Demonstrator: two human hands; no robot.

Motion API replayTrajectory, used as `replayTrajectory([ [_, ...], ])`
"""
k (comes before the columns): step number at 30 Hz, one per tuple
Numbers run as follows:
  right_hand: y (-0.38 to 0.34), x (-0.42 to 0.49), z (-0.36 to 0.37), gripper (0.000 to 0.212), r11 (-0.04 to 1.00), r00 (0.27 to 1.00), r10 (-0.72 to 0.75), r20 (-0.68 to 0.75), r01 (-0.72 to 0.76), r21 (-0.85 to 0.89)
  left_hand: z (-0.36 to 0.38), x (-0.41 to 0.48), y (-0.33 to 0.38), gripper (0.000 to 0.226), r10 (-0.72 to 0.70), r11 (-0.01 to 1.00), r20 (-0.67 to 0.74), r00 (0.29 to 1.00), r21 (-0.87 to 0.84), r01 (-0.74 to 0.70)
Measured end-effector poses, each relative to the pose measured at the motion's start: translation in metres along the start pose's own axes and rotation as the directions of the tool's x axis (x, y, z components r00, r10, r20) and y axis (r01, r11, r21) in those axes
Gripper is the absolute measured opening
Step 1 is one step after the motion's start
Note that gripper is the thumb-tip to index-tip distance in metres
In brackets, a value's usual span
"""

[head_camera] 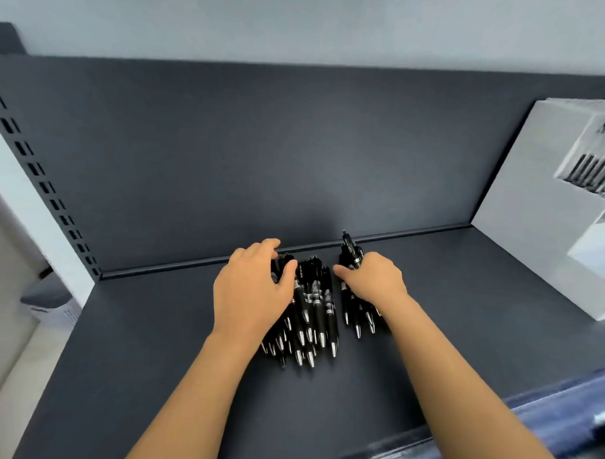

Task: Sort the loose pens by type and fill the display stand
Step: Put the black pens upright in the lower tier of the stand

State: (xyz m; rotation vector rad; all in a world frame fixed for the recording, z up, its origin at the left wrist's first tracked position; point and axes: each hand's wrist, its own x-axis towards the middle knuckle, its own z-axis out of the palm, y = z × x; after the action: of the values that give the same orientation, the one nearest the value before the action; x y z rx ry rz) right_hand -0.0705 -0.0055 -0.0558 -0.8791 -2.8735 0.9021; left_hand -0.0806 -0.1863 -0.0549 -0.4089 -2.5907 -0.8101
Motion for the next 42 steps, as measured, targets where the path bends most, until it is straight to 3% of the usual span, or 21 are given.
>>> replayTrajectory([
  [6, 0.017, 0.009, -0.002, 0.046, 0.969, 1.000, 0.028, 0.011, -0.030, 0.244, 0.001, -0.001, 0.000, 0.039, 0.005, 1.000, 0.010, 1.000, -0.006, -0.005],
  [13, 0.025, 0.011, 0.001, 0.058, 0.935, 0.999, 0.016, 0.048, -0.032, 0.353, 0.001, -0.003, -0.004, 0.038, -0.015, 0.999, 0.002, 1.000, -0.030, 0.015],
  [16, 0.029, 0.011, 0.001, 0.050, 0.880, 0.998, 0.032, 0.060, -0.057, 0.472, 0.001, -0.005, -0.007, 0.038, -0.029, 0.999, -0.003, 1.000, -0.042, 0.029],
  [21, 0.031, -0.004, -0.015, 0.028, 0.661, 0.990, 0.057, 0.128, -0.133, 0.738, -0.001, -0.006, -0.003, 0.035, -0.016, 0.995, -0.003, 1.000, -0.099, 0.015],
  [24, 0.032, -0.016, -0.036, 0.027, 0.381, 0.976, 0.068, 0.205, -0.215, 0.899, -0.001, -0.002, 0.024, 0.031, 0.020, 0.967, 0.034, 0.999, -0.255, -0.010],
  [27, 0.034, -0.032, -0.064, 0.027, 0.134, 0.964, 0.037, 0.264, -0.267, 0.954, 0.007, 0.007, 0.082, 0.032, 0.105, 0.916, 0.178, 0.978, -0.400, -0.025],
  [30, 0.045, -0.045, -0.098, 0.024, 0.023, 0.958, -0.036, 0.284, -0.283, 0.959, 0.014, 0.019, 0.148, 0.037, 0.201, 0.852, 0.364, 0.909, -0.524, 0.021],
  [33, 0.076, -0.048, -0.144, 0.033, -0.063, 0.965, -0.089, 0.246, -0.252, 0.966, 0.022, 0.031, 0.206, 0.033, 0.289, 0.776, 0.443, 0.849, -0.628, 0.063],
  [36, 0.132, -0.044, -0.193, 0.033, -0.017, 0.970, -0.157, 0.183, -0.188, 0.982, 0.040, 0.034, 0.268, 0.032, 0.398, 0.745, 0.480, 0.782, -0.666, 0.029],
  [40, 0.213, -0.036, -0.250, 0.029, 0.166, 0.982, -0.166, 0.087, -0.059, 0.984, 0.073, 0.031, 0.348, 0.025, 0.491, 0.733, 0.521, 0.698, -0.680, -0.008],
  [42, 0.253, -0.028, -0.279, 0.026, 0.257, 0.988, -0.153, -0.001, 0.040, 0.966, 0.095, 0.027, 0.389, 0.022, 0.519, 0.726, 0.498, 0.695, -0.686, -0.050],
])
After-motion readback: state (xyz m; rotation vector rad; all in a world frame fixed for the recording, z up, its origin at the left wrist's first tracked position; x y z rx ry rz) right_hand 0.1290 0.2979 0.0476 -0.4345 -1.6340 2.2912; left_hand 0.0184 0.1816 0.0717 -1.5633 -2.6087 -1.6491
